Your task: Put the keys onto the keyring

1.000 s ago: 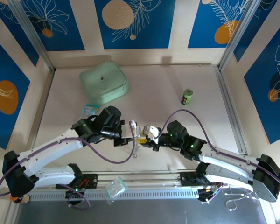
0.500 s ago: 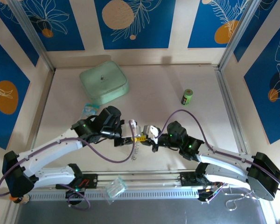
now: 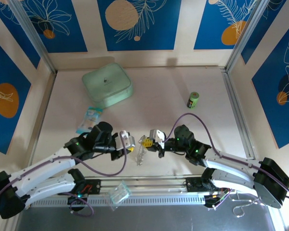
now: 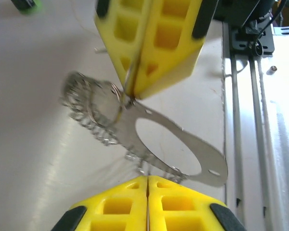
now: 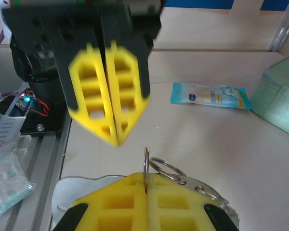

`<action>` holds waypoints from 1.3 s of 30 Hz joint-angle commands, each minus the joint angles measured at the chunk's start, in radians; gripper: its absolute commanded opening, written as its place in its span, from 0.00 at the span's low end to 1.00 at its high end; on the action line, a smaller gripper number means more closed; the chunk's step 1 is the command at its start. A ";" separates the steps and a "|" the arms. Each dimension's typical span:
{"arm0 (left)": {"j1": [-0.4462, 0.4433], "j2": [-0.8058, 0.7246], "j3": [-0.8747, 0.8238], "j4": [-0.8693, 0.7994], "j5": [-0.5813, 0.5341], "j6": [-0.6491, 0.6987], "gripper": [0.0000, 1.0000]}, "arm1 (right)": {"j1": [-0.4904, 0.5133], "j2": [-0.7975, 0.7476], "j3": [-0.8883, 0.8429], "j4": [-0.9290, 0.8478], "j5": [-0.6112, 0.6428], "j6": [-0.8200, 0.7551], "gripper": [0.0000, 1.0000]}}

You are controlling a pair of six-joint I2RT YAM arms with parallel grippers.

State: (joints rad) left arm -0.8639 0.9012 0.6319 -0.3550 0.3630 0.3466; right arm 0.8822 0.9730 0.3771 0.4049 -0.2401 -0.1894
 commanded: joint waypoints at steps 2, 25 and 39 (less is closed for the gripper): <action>0.009 0.059 -0.020 0.116 0.118 -0.037 0.06 | -0.005 -0.002 -0.004 0.035 -0.046 0.002 0.00; 0.011 -0.009 -0.121 0.379 0.156 -0.027 0.42 | 0.009 -0.016 0.013 -0.007 -0.058 -0.009 0.00; 0.011 0.000 -0.130 0.428 0.182 -0.035 0.26 | 0.017 -0.016 0.016 -0.008 -0.061 -0.008 0.00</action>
State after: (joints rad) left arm -0.8593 0.8997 0.5121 0.0334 0.5053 0.3138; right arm 0.8909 0.9726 0.3771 0.3882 -0.2749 -0.1902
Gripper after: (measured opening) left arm 0.273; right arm 0.054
